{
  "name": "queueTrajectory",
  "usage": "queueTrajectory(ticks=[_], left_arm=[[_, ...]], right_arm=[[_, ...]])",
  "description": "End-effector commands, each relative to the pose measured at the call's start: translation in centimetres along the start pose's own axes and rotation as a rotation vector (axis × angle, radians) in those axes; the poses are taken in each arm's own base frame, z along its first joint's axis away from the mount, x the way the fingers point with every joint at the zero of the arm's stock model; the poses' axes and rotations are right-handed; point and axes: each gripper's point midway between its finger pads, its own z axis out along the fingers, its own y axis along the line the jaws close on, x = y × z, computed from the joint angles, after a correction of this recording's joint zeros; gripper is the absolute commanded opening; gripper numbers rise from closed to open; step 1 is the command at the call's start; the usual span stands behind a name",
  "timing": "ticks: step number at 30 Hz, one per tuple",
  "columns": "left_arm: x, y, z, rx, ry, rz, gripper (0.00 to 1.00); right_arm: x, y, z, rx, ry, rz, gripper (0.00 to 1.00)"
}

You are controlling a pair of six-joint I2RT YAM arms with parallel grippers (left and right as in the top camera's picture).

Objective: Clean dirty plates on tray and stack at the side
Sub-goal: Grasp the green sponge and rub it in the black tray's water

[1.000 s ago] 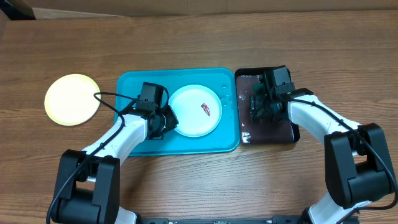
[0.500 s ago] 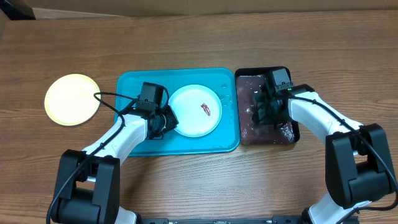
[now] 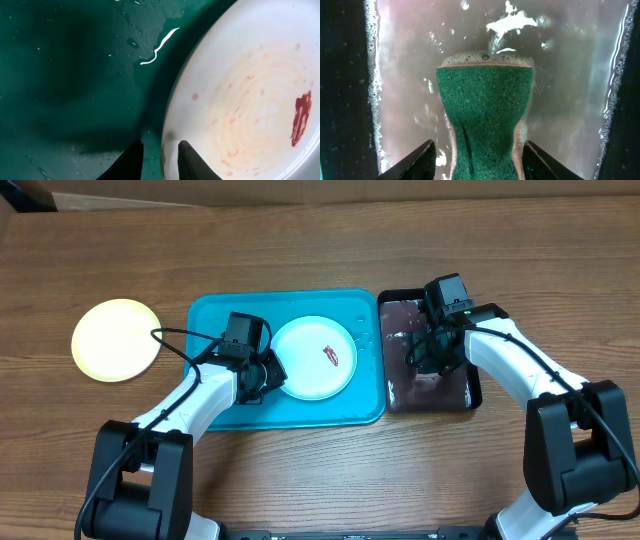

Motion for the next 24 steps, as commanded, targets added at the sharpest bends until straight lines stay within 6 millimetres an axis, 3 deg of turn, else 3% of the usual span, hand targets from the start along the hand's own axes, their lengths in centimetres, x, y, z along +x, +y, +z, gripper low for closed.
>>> queueTrajectory(ticks=[1,9,24], left_arm=[[-0.1,-0.1,0.1,-0.006,-0.004,0.026,0.26],[-0.1,-0.1,0.1,-0.006,-0.004,0.025,0.26],[-0.1,-0.1,0.1,-0.006,-0.003,0.025,0.26]], right_arm=[[-0.4,0.1,-0.3,-0.009,-0.02,0.0,0.56],[-0.7,0.2,0.6,-0.016,-0.064,-0.001,0.49],[0.0,0.0,1.4,-0.015,-0.057,-0.001,0.45]])
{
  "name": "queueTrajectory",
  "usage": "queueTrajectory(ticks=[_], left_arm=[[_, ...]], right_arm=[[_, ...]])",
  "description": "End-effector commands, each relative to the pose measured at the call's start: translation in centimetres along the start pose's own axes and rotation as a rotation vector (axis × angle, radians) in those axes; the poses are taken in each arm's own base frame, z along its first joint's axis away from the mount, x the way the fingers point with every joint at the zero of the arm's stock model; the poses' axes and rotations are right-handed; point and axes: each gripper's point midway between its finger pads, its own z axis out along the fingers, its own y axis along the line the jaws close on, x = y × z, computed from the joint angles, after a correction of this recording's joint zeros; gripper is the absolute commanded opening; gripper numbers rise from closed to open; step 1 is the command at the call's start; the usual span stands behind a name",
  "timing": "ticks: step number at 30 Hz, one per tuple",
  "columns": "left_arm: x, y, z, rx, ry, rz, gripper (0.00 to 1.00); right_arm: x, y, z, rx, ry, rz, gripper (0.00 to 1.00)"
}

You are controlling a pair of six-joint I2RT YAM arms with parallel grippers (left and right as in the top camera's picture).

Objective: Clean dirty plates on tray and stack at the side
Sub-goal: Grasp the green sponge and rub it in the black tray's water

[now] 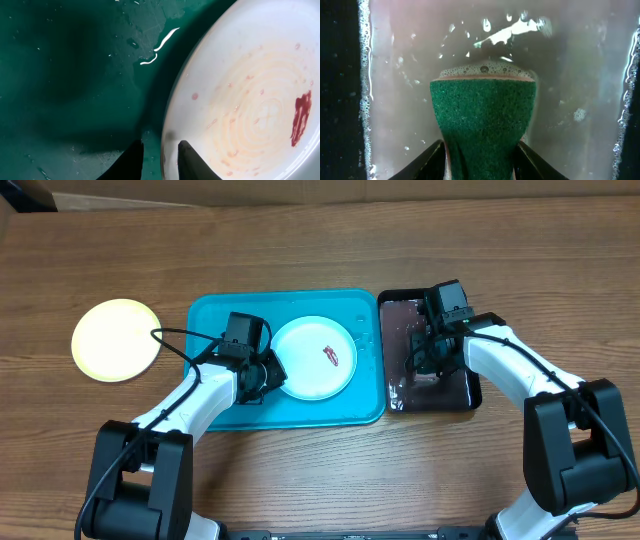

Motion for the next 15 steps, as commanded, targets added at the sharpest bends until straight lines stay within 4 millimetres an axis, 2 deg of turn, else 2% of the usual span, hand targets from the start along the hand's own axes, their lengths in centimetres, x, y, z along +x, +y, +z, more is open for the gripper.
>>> queueTrajectory(ticks=[1,9,15], left_arm=[[-0.08,-0.13,0.12,-0.006,-0.003,0.025,0.26],[-0.07,-0.14,0.12,-0.006,-0.003,0.025,0.26],[-0.08,-0.15,0.12,-0.006,-0.003,0.025,0.26]], right_arm=[[0.39,-0.01,0.13,-0.006,-0.003,0.001,0.45],[0.44,0.0,0.23,-0.007,-0.005,0.001,0.41],[0.59,-0.03,0.23,-0.006,0.001,0.001,0.48]])
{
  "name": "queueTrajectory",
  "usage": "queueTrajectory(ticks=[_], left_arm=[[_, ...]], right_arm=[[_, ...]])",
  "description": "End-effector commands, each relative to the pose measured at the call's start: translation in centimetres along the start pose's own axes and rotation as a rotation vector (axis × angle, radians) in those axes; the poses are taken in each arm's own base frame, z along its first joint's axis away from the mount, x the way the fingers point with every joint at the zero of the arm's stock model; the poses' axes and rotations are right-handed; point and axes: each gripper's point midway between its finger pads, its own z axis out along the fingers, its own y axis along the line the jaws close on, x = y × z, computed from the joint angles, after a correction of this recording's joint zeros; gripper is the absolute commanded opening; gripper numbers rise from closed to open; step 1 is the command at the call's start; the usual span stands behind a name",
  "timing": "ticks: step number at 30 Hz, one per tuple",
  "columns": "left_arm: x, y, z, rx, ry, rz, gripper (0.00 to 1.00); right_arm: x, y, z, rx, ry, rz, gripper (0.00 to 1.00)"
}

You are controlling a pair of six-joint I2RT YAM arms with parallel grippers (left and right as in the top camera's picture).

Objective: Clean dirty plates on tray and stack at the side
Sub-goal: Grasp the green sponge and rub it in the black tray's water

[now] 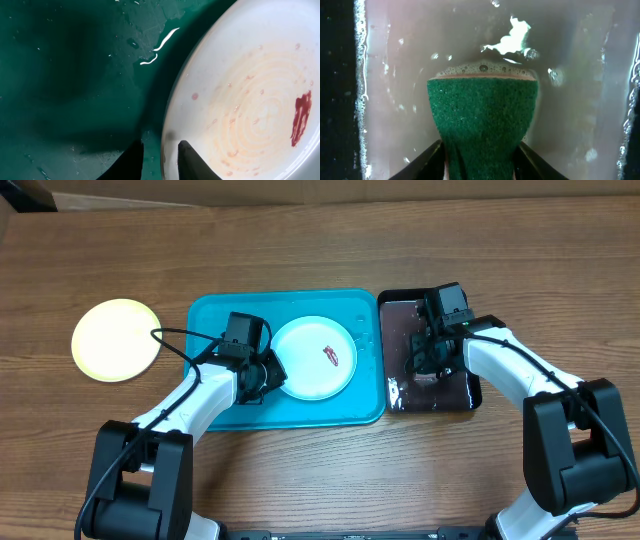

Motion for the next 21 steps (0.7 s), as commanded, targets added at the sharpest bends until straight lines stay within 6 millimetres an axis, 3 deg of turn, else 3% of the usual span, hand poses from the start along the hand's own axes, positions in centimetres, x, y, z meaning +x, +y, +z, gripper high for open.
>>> queueTrajectory(ticks=[1,14,18,19,21], left_arm=[[-0.08,-0.15,0.12,-0.006,-0.003,0.025,0.26],[-0.09,-0.14,0.12,-0.006,-0.003,0.025,0.26],[-0.1,-0.14,0.12,-0.006,-0.004,0.026,0.28],[-0.12,-0.15,0.12,-0.006,-0.005,0.026,0.28],[-0.16,-0.19,0.12,-0.005,-0.007,0.026,0.28]], right_arm=[[0.41,0.01,-0.07,-0.005,0.006,0.002,0.48],[0.72,0.01,-0.08,-0.006,0.019,0.003,0.47],[0.86,-0.01,-0.08,-0.005,0.025,0.003,0.52],[0.85,-0.01,-0.08,-0.005,0.024,0.003,0.52],[0.84,-0.01,-0.08,-0.005,0.024,0.003,0.41]])
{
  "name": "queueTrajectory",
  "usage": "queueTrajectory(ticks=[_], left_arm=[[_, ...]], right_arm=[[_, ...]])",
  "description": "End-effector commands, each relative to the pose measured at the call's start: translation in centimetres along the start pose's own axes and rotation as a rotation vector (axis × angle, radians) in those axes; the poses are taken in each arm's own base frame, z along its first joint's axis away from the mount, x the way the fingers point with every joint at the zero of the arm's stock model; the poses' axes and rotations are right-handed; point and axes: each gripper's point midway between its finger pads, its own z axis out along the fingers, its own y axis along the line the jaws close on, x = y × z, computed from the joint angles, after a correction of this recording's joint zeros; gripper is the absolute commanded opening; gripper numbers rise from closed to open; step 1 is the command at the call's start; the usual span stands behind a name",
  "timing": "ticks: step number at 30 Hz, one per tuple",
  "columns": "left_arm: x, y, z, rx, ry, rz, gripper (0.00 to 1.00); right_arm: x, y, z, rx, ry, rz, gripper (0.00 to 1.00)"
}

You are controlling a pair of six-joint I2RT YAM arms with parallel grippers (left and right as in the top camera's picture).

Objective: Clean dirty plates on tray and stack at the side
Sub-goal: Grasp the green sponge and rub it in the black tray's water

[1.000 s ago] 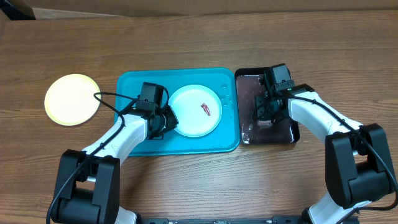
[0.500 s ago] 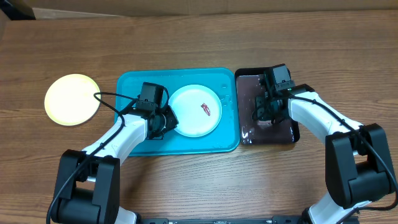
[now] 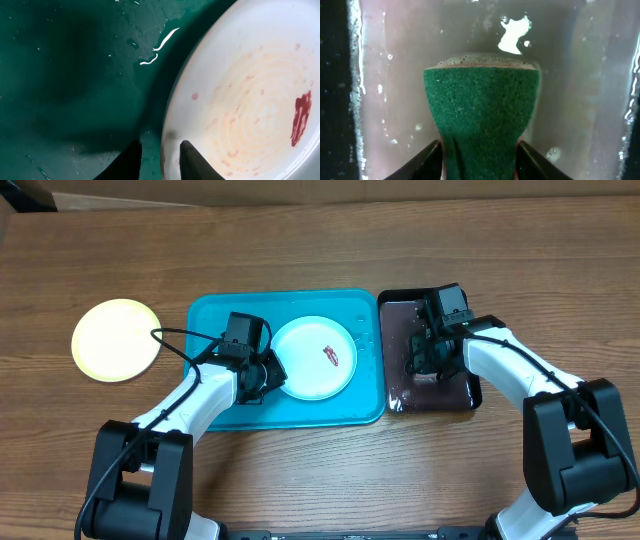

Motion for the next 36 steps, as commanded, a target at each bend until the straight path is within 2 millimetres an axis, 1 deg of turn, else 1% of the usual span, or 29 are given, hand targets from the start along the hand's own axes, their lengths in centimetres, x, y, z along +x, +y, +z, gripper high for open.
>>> queueTrajectory(ticks=[1,7,10,11,12,13,14,15,18,22,24,27,29,32,34,36], left_arm=[[-0.2,-0.2,0.1,-0.005,-0.006,0.026,0.29],[-0.2,-0.2,0.1,-0.005,-0.006,0.026,0.28],[-0.2,-0.2,0.1,-0.004,-0.006,0.026,0.28],[-0.2,-0.2,0.1,-0.004,-0.006,0.026,0.28],[-0.2,-0.2,0.1,-0.004,-0.006,0.026,0.28],[-0.2,-0.2,0.1,-0.004,-0.006,0.026,0.28],[-0.2,-0.2,0.1,-0.004,-0.006,0.026,0.28],[-0.2,-0.2,0.1,-0.004,-0.006,0.026,0.28],[-0.2,-0.2,0.1,-0.004,-0.007,0.026,0.28],[-0.3,-0.2,0.1,-0.003,-0.011,0.027,0.29],[-0.3,-0.3,0.1,-0.003,-0.014,0.027,0.29],[-0.4,-0.3,0.1,0.0,-0.018,0.027,0.29],[-0.6,-0.4,0.1,0.001,-0.024,0.028,0.29],[-0.8,-0.5,0.1,0.007,-0.033,0.03,0.29],[-0.8,-0.5,0.1,0.007,-0.033,0.03,0.28],[-0.8,-0.5,0.1,0.007,-0.033,0.03,0.24]], right_arm=[[0.3,0.1,-0.1,-0.009,0.002,0.002,0.4],[0.1,0.1,-0.1,-0.01,-0.007,0.002,0.4],[-0.1,0.1,-0.1,-0.011,-0.013,0.002,0.5],[-0.1,0.1,-0.1,-0.011,-0.013,0.002,0.51],[-0.1,0.1,-0.1,-0.011,-0.012,0.002,0.48],[-0.1,0.2,-0.1,-0.012,-0.014,0.002,0.37],[-0.3,0.2,-0.2,-0.012,-0.02,0.001,0.15],[-0.6,0.2,-0.3,-0.014,-0.026,0.002,0.04],[-1.5,0.4,-1.6,-0.014,-0.031,0.003,0.04],[-3.4,0.8,-4.7,-0.02,-0.065,0.0,0.04],[-4.4,1.0,-6.5,-0.024,-0.089,-0.001,0.04],[-5.2,1.1,-8.7,-0.025,-0.116,-0.013,0.04],[-5.4,1.2,-9.4,-0.027,-0.129,-0.028,0.04],[-5.5,1.2,-9.5,-0.027,-0.132,-0.027,0.04],[-5.5,1.2,-9.5,-0.027,-0.13,-0.027,0.04],[-5.4,1.2,-9.5,-0.027,-0.13,-0.027,0.04]])
